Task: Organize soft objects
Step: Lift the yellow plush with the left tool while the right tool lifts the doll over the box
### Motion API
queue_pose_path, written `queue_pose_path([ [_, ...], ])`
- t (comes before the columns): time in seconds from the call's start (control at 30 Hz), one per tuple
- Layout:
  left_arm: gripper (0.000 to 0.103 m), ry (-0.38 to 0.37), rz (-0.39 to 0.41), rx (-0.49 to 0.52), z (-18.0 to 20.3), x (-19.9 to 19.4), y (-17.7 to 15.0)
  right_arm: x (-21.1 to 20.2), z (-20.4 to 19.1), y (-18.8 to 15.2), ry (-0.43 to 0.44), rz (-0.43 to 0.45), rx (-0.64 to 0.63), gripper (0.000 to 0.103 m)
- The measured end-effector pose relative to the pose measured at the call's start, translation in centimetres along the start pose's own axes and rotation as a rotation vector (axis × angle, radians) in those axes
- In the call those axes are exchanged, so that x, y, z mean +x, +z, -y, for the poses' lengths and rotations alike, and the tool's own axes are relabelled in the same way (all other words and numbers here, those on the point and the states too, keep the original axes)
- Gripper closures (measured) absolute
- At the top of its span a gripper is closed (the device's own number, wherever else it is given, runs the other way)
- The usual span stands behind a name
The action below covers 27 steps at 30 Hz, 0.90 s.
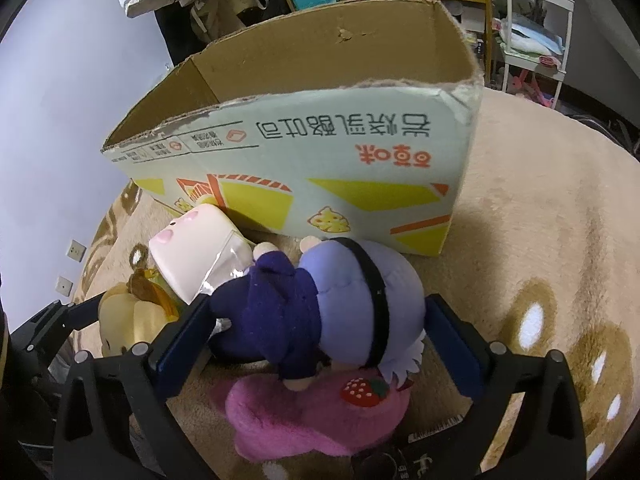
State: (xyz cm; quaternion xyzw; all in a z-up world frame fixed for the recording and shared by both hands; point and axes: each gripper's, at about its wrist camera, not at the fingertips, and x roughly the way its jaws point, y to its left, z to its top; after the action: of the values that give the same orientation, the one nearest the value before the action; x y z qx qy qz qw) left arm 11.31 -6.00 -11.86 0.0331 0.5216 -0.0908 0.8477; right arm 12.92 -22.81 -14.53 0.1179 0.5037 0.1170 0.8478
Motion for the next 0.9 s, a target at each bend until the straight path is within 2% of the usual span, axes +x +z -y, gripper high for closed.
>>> queue_pose_path([
  [0.4, 0.012, 0.062, 0.090, -0.012, -0.7, -1.9, 0.0, -1.9, 0.2, -0.5, 0.005, 0.055, 0.027, 0.000],
  [0.67, 0.012, 0.102, 0.144, -0.019, -1.0, -3.2, -0.1, -4.4, -0.2, -0.7, -0.023, 0.140, 0.019, 0.000],
  [0.9, 0.012, 0.117, 0.237, -0.018, -1.0, -5.4, -0.4, -7.4, -1.4, -1.3, -0.057, 0.228, -0.011, 0.000],
])
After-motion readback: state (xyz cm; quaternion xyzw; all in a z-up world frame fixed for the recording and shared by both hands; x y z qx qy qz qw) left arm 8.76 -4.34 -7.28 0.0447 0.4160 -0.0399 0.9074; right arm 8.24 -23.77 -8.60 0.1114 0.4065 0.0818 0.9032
